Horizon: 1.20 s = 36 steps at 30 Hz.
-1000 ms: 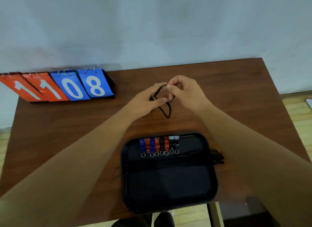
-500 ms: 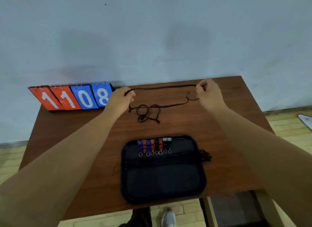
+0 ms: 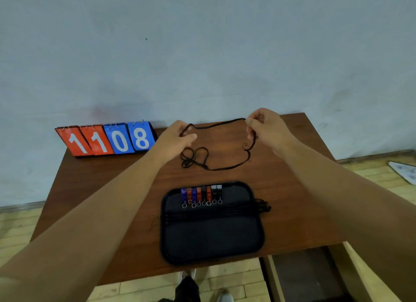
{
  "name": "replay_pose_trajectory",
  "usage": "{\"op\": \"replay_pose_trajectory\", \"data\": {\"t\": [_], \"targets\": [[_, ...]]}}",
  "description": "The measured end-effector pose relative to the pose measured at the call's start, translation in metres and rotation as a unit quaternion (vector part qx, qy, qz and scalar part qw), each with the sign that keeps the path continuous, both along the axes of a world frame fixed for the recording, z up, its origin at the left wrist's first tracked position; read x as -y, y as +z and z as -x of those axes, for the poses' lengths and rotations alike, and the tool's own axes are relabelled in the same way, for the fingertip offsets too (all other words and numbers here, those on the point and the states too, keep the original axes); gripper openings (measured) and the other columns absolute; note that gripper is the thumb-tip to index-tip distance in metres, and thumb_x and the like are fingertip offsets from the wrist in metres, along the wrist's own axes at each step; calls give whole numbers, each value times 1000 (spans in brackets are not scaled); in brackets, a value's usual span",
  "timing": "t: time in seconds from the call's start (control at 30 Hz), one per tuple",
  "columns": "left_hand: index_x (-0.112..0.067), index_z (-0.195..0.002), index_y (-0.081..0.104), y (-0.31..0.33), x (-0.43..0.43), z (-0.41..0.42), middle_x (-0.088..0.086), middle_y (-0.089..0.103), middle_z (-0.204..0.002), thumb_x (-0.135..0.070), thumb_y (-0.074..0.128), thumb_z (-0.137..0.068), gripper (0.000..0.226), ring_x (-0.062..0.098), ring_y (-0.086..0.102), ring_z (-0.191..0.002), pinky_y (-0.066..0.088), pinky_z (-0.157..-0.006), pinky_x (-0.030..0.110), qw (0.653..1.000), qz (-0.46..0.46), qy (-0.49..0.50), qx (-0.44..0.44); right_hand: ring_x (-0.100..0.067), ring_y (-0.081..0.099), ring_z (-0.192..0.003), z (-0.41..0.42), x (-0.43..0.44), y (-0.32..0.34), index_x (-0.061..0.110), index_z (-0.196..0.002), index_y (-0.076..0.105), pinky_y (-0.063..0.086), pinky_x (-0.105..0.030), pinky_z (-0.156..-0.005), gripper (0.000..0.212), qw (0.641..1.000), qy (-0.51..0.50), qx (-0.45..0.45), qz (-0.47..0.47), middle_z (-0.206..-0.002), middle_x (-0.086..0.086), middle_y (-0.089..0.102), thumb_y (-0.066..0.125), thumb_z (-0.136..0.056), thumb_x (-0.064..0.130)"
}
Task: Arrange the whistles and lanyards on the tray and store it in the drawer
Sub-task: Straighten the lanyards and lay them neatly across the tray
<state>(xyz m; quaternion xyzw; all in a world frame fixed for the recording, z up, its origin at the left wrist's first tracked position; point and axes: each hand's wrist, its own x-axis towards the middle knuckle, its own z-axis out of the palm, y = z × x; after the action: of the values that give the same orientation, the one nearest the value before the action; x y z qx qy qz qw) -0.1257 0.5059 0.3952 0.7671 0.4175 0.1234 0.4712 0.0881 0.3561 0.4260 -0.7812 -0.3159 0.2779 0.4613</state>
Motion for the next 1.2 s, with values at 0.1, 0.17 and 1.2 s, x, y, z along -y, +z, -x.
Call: {"op": "replay_pose_trajectory", "data": {"t": [0.1,0.17,1.2], "targets": [[-30,-119,54,8,17,-1,-12,59,-115,-38,66,-92,31,6,57,-108,47,-87,28,999,-32,-28,-11,-16,61,-59,13,6,21,6,-101,62,50,-25,-56,11,999,47,-9,-17,-75,-6,69,56,-100,15],[-31,-112,62,15,31,-2,-15,64,-112,-38,64,-93,20,4,59,-109,47,-92,28,998,-40,-45,17,-18,59,-60,23,8,35,2,-103,62,48,-22,-52,13,997,71,-22,-34,-77,-8,68,56,-101,14],[-27,-94,73,55,38,74,-16,51,-106,-31,68,-93,6,-10,53,-90,37,-75,-2,987,-134,-3,86,-26,60,-127,136,-16,1,10,-137,59,41,-37,-103,41,916,227,-316,-97,-131,-10,67,50,-99,22]]}}
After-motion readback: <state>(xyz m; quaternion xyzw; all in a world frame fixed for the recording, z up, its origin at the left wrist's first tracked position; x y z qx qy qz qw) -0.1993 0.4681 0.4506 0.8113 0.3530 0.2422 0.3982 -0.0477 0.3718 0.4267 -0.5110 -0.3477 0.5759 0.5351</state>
